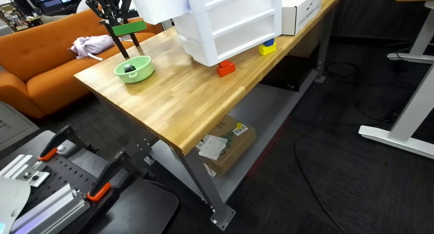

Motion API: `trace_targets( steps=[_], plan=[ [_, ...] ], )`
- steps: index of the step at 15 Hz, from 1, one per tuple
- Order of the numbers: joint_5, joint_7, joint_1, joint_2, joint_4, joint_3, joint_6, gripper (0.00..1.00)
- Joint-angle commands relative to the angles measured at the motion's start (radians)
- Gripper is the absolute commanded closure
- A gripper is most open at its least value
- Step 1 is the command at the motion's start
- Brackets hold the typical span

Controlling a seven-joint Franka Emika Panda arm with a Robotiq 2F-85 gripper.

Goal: Remove the masking tape from the object and put it on the table

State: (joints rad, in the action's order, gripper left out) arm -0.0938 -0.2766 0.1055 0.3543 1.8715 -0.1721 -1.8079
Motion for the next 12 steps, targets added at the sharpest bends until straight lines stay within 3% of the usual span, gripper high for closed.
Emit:
trace_targets(
  steps=[1, 12],
  plan=[
    [0.071, -0.048, -0.038, -0.069, 0.103, 0.013, -0.117, 0.96],
    [0.079, -0.045, -0.063, -0.108, 0.180, 0.067, -0.219, 0.96]
  ],
)
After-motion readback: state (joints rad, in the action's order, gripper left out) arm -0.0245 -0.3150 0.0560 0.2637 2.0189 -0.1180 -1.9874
